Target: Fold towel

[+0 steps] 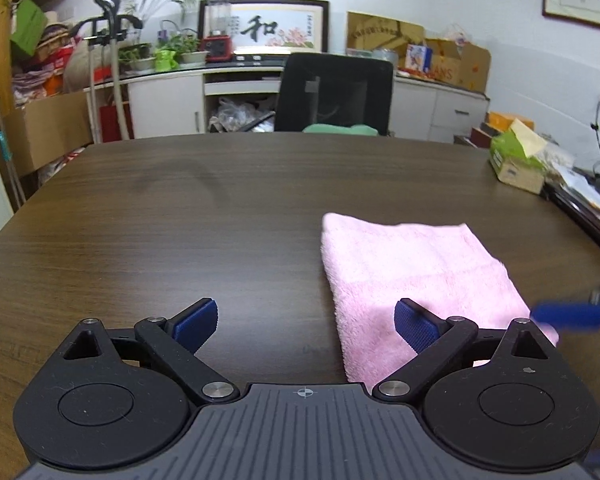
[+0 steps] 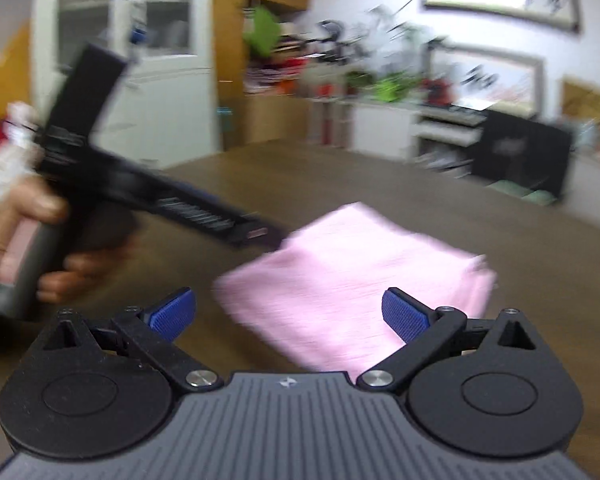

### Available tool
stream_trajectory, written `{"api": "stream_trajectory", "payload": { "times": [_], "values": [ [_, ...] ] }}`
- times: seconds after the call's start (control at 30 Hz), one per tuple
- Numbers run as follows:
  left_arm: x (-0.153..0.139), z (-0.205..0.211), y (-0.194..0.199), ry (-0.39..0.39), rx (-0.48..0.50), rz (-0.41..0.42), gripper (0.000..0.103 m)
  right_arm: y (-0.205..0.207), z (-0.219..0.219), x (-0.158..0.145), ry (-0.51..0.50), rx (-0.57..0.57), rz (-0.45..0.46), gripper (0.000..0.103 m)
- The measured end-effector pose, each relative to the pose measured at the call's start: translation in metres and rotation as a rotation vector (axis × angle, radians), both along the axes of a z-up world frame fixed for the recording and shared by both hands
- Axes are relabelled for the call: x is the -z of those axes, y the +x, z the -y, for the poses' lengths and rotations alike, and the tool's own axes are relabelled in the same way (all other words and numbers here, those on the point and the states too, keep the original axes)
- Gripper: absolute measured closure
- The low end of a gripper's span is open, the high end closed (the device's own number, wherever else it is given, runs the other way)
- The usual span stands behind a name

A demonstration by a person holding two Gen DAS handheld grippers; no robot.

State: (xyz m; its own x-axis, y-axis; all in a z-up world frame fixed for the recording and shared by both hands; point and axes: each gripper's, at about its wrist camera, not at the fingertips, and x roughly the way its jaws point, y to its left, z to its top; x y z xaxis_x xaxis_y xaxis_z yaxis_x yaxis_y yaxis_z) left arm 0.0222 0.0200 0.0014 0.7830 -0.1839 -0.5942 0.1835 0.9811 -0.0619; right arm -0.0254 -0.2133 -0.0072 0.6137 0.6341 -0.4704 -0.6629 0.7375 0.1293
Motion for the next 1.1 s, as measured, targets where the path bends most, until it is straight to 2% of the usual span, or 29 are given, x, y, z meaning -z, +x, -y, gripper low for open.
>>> {"api": "stream_trajectory", "payload": {
  "times": [0.07,0.17,0.27,0.47,0.6,0.77,0.93,1.1],
  "values": [
    [-0.001,-0.004,-0.001,-0.016,-0.019,0.008,0.006,0.004,0.003,-0.002,0.036,-0.04,-0.055,0.003],
    [-0.003,-0.006,-0.004,-0.019,-0.044,0.027,0.005,0.012,0.008,-0.002,0.048,-0.028,-0.103,0.003],
    [-0.003,-0.002,-0.006,0.009,-0.057,0.045,0.005,0.027,0.006,0.01,-0.025,0.045,-0.16,0.002],
    [-0.004,0.013,-0.012,0.076,-0.065,0.082,0.004,0.031,-0.002,0.019,-0.087,0.071,-0.125,0.0],
    [-0.004,0.02,-0.014,0.12,-0.083,0.102,0.002,0.048,-0.01,0.022,-0.172,0.105,-0.099,0.0],
    [-0.004,0.021,-0.013,0.132,-0.099,0.1,0.001,0.073,-0.021,0.03,-0.261,0.149,-0.069,0.0],
    [-0.001,0.019,-0.009,0.132,-0.12,0.077,0.001,0.095,-0.035,0.033,-0.256,0.231,-0.081,0.0],
    [0.002,0.015,-0.007,0.122,-0.134,0.061,0.0,0.098,-0.051,0.037,-0.261,0.284,-0.077,0.0]
  ]
}}
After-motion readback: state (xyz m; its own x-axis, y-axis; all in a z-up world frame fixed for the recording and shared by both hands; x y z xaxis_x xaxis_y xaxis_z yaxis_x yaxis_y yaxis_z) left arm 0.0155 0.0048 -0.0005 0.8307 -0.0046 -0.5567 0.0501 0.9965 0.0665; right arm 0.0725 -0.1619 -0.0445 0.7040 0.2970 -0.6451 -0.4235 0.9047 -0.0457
